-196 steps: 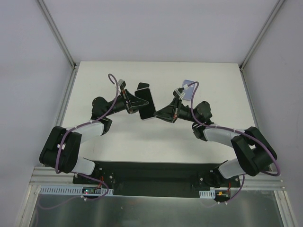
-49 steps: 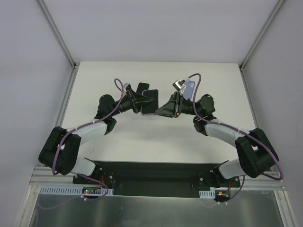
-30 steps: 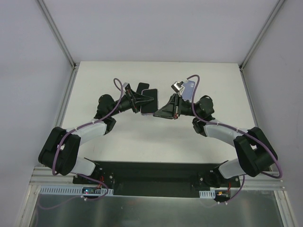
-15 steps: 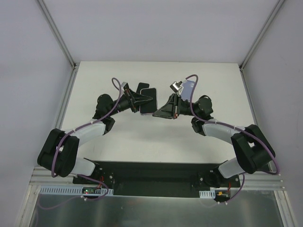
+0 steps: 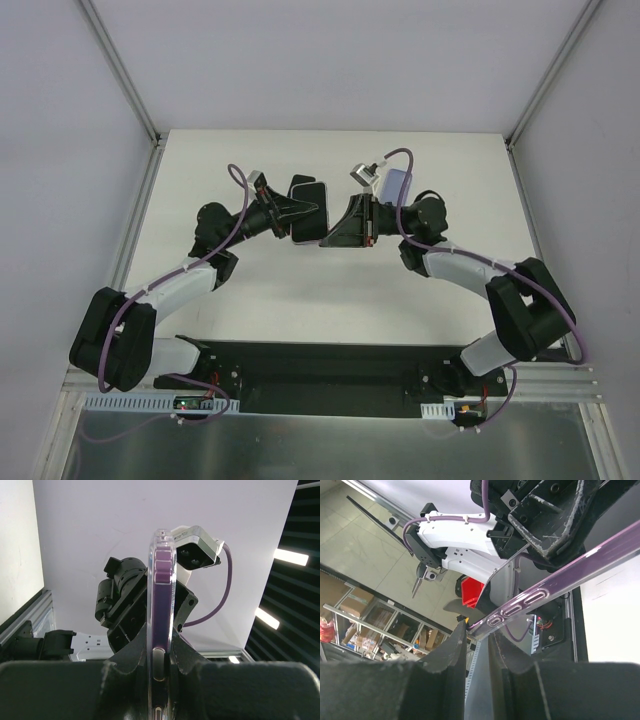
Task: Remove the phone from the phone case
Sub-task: Remove the phone case from the phone.
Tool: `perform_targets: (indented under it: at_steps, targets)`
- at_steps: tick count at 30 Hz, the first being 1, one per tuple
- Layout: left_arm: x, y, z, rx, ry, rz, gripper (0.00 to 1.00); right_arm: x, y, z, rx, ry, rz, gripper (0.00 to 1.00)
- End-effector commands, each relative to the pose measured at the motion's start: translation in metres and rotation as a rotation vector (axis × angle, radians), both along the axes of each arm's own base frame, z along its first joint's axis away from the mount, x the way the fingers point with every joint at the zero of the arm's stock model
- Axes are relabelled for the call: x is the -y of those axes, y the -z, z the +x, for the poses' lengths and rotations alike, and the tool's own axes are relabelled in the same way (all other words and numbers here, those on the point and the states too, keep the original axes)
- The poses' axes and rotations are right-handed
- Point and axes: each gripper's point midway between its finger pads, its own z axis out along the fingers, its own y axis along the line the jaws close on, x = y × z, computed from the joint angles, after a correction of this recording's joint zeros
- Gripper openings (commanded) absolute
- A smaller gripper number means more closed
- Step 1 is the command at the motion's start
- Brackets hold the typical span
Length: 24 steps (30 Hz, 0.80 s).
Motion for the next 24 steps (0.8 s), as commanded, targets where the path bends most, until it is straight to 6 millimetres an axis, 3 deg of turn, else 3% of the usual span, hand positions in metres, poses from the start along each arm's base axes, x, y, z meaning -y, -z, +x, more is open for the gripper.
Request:
perform_targets:
  at_steps: [1, 24]
  targets:
    - [-0.001, -0.05, -0.026, 0.127, 0.07, -0.094, 0.0, 0.002, -0.023, -0.002, 0.305, 0.006, 0.129, 0.01]
    - [0.0, -0.052, -0.027, 0.136, 0.08, -0.093, 0.0, 0.0, -0.023, 0.016, 0.407, -0.019, 0.099, 0.02]
